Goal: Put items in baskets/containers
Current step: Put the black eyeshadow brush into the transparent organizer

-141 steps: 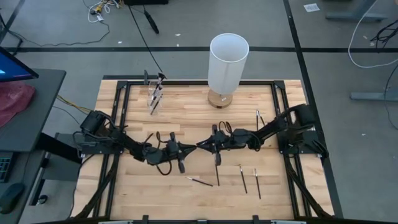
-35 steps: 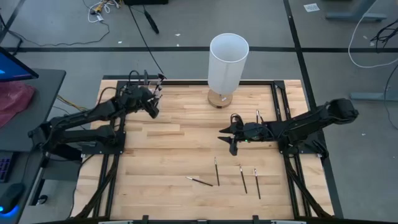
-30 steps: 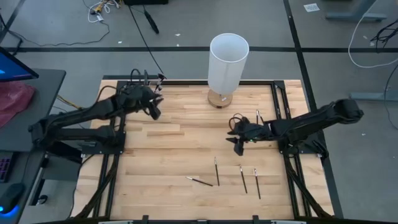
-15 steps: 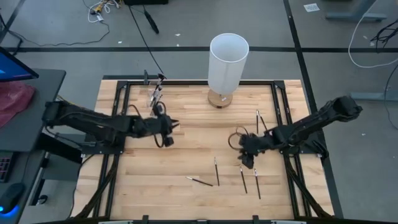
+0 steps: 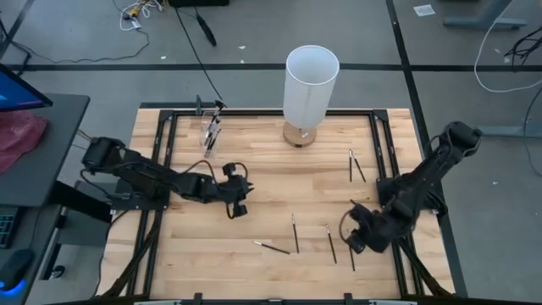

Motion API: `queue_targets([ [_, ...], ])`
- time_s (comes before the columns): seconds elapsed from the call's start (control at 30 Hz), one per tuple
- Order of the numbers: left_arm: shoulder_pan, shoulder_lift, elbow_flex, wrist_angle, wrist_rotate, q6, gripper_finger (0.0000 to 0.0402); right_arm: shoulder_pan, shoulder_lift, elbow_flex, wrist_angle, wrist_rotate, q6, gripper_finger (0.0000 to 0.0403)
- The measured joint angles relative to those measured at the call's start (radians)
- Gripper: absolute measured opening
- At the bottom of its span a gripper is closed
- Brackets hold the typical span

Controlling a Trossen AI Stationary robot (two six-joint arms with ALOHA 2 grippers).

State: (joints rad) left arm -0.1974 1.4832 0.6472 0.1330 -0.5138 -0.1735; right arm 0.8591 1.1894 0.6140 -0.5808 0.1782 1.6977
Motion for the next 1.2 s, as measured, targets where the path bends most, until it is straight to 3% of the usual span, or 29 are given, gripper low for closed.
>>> queue_targets([
  [0.1,0.001,0.033,0.0,0.011,0.007,-0.025,0.0064,0.07,0.013,0.0,-0.002,0.072,0.05,0.0122],
  [0.2,0.001,0.059,0.0,0.031,0.023,-0.028,0.0064,0.09,0.02,0.0,-0.056,0.078,0.031,0.0126],
  [0.43,-0.011,0.07,0.0,0.035,0.038,-0.034,0.0064,0.088,0.078,0.0,0.025,0.055,0.008,0.0203],
  [0.53,-0.011,0.07,0.0,0.034,0.036,-0.045,0.0064,0.107,0.18,0.0,0.13,0.118,0.012,0.0212],
  [0.67,-0.011,0.07,0.0,0.035,0.035,-0.051,0.0064,0.14,0.351,0.05,0.151,0.228,0.061,0.0193],
  [0.9,-0.011,0.07,0.0,0.034,0.029,-0.051,0.0064,0.172,0.553,0.234,-0.071,0.305,0.074,0.014],
  [1.1,-0.009,0.07,0.0,0.04,0.02,-0.051,0.0064,0.155,0.562,0.294,-0.203,0.378,0.082,0.0107],
  [1.2,-0.008,0.07,0.0,0.042,0.02,-0.051,0.0064,0.147,0.518,0.299,-0.263,0.354,0.134,0.0097],
])
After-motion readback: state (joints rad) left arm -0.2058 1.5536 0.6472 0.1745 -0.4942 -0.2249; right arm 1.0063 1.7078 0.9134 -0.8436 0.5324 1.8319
